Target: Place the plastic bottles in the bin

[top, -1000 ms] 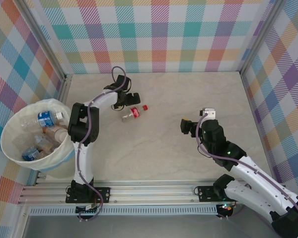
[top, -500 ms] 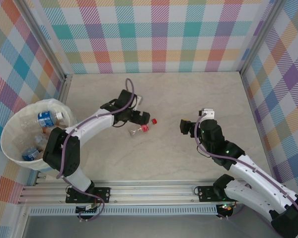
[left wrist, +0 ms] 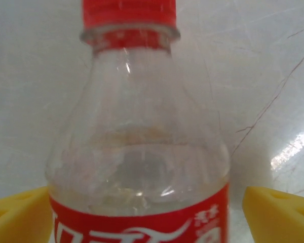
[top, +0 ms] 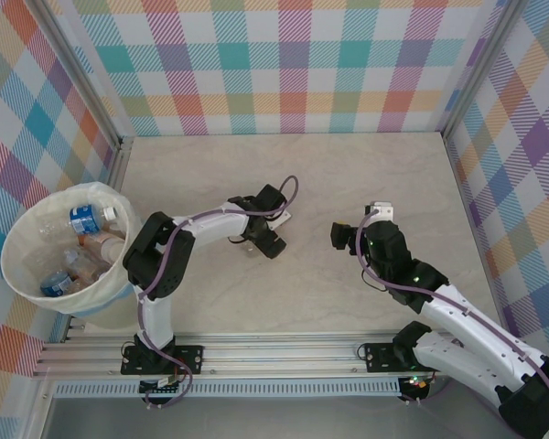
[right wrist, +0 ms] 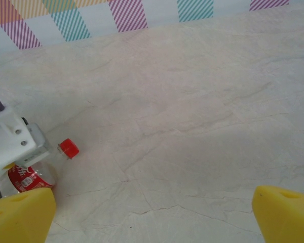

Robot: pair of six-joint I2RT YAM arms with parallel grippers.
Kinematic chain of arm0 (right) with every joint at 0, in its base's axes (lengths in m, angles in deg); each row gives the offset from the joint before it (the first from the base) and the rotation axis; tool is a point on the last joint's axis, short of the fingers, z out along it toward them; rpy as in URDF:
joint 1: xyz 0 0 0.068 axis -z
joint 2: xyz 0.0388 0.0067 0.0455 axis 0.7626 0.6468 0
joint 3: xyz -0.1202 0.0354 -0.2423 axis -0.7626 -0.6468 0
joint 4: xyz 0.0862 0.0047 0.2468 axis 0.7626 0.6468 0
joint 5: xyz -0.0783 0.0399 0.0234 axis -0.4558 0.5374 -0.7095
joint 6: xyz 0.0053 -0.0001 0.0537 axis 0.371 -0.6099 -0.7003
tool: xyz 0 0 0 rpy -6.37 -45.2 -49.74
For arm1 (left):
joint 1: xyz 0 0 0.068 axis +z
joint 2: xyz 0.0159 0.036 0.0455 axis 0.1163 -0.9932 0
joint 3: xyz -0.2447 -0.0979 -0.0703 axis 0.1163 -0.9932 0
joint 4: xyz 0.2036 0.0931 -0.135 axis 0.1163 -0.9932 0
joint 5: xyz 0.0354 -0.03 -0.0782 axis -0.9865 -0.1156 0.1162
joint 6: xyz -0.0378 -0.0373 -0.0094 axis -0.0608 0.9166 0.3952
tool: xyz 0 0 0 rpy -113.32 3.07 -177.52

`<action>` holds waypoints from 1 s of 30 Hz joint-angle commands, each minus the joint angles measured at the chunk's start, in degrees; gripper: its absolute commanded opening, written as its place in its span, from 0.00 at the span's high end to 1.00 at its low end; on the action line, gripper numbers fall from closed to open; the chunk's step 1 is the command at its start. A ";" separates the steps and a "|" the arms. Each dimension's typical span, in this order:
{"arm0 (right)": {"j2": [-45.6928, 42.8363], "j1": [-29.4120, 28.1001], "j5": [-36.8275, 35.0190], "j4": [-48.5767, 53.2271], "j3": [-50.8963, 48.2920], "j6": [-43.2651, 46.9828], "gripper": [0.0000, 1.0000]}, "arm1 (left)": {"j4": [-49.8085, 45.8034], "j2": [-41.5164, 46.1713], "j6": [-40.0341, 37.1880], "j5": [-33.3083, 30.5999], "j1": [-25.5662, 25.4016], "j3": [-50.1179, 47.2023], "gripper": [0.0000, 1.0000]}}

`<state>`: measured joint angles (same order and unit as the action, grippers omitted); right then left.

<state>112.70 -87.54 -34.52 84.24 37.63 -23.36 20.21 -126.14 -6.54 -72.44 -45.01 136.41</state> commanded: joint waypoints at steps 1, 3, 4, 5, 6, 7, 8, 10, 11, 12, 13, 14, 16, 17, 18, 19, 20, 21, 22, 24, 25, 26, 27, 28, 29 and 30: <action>-0.31 0.14 1.53 -1.34 -1.05 -0.25 0.00 | -2.72 0.32 -0.50 0.93 0.43 1.38 0.18; -0.27 0.14 2.25 -2.40 -1.37 0.54 0.00 | -2.29 1.10 0.45 1.05 0.53 0.97 0.29; -0.07 0.14 2.56 -2.97 -1.34 0.89 0.00 | -2.17 1.70 1.26 0.67 0.66 0.95 0.33; 0.09 0.14 2.84 -3.59 -1.31 1.38 0.00 | -2.22 2.37 2.29 0.21 0.87 1.01 0.35; 0.32 0.16 3.11 -4.24 -1.26 1.87 0.00 | -2.12 3.59 3.30 -0.50 1.04 1.03 0.36; 0.61 0.19 3.54 -5.23 -1.23 2.40 0.00 | -1.92 5.21 4.71 -1.72 1.22 0.92 0.37; 1.02 0.14 3.99 -6.27 -1.16 3.02 0.00 | -1.89 7.39 6.02 -3.06 1.32 0.99 0.38; 2.04 0.14 4.67 -8.48 -0.98 4.17 0.00 | -1.74 12.65 8.43 -5.83 1.32 1.02 0.38; 2.68 0.14 4.89 -9.69 -0.80 4.74 0.00 | -1.73 15.72 9.67 -7.16 1.32 1.16 0.39; 3.34 0.14 5.13 -11.05 -0.70 5.28 0.00 | -1.73 19.40 10.66 -8.34 1.32 1.44 0.40; 3.98 0.15 5.31 -12.28 -0.55 5.68 0.00 | -1.85 22.15 11.57 -9.57 1.28 1.78 0.40; 4.62 0.14 5.40 -13.73 -0.42 6.25 0.00 | -2.42 25.28 12.68 -11.46 1.32 2.41 0.40; 5.89 0.15 5.79 -16.72 -0.20 7.17 0.00 | -4.51 30.08 14.81 -15.89 1.32 4.17 0.41; 6.62 0.14 5.97 -18.39 -0.06 7.70 0.00 | -6.23 32.14 16.18 -19.29 1.32 5.29 0.41; 7.39 0.14 6.18 -19.83 0.11 8.17 0.00 | -8.12 34.22 17.73 -23.55 1.32 6.29 0.41; 8.14 0.16 6.40 -20.89 0.39 8.51 0.00 | -9.67 35.67 18.90 -27.27 1.33 7.29 0.41; 9.18 0.14 6.79 -21.76 0.91 8.94 0.00 | -11.39 37.57 19.92 -31.16 1.46 7.81 0.41; 10.25 0.14 7.22 -22.45 1.48 9.39 0.00 | -12.38 39.52 20.65 -35.05 1.73 7.70 0.41; 11.24 0.14 7.61 -22.93 2.09 9.85 0.00 | -13.21 41.18 21.31 -37.68 2.26 7.55 0.42; 13.77 0.14 8.32 -23.04 3.82 10.47 0.00 | -15.44 45.13 23.38 -40.88 5.25 7.02 0.43; 14.78 0.14 8.63 -23.02 4.59 10.71 0.00 | -16.35 46.69 24.74 -41.78 7.22 6.61 0.43; 15.86 0.18 8.94 -22.90 5.30 10.85 0.00 | -17.51 48.51 26.14 -42.59 9.89 6.09 0.44; 16.78 0.14 9.21 -22.92 6.05 10.84 0.00 | -19.50 50.07 28.29 -43.68 12.70 6.01 0.45; 17.36 0.14 9.63 -22.95 6.45 10.85 0.00 | -21.40 51.35 30.44 -44.65 15.16 6.09 0.46; 17.91 0.14 10.04 -23.09 6.86 10.92 0.00 | -22.99 53.01 32.08 -45.85 17.34 5.88 0.46; 18.39 0.14 10.27 -23.33 7.11 10.87 0.00 | -23.87 54.81 33.20 -47.87 18.89 5.37 0.47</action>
<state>130.45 -87.54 -26.02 64.22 42.33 -13.86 3.60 -75.26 19.82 -112.16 -29.86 142.77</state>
